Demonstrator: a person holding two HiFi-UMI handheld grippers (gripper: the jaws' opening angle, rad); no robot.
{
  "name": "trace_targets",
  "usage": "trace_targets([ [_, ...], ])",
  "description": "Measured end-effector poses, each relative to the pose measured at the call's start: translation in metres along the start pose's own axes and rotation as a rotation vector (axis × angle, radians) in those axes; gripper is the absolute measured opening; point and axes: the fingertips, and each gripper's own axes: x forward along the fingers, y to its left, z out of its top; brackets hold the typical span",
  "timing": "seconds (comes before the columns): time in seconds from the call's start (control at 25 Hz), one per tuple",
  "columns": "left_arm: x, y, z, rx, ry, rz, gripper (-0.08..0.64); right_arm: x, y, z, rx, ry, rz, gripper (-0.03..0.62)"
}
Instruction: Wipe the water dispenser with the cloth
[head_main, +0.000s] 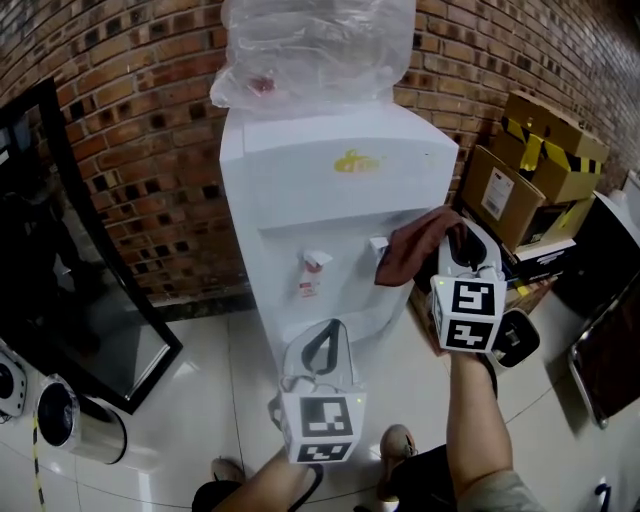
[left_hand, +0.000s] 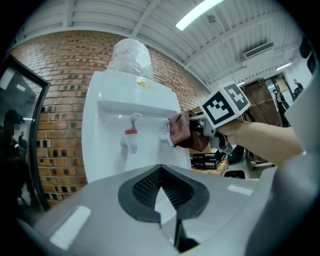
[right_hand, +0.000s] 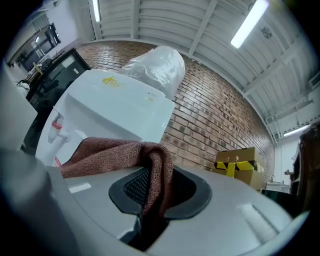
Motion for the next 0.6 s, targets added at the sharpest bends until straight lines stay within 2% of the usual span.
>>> trace_targets([
  [0.16, -0.008, 0.016, 0.003, 0.016, -0.006, 0.033, 0.0, -0.024, 0.002, 0.018, 0.009, -0.058, 0.007, 0.089],
  [0.28, -0.018, 0.04, 0.005, 0.018, -0.009, 0.087, 0.0, -0.048, 0.028, 0.043, 0.019, -0.14, 0.065, 0.089],
  [0.36, -0.028, 0.059, 0.005, 0.015, -0.011, 0.13, 0.0, -0.063, 0.059, 0.062, 0.027, -0.201, 0.144, 0.089],
  [0.52, -0.049, 0.096, 0.004, 0.006, -0.011, 0.218, 0.0, -0.091, 0.137, 0.094, 0.086, -0.294, 0.363, 0.089],
  [0.6, -0.059, 0.115, 0.002, 0.0, -0.006, 0.26, 0.0, -0.1, 0.176, 0.105, 0.067, -0.339, 0.438, 0.089],
])
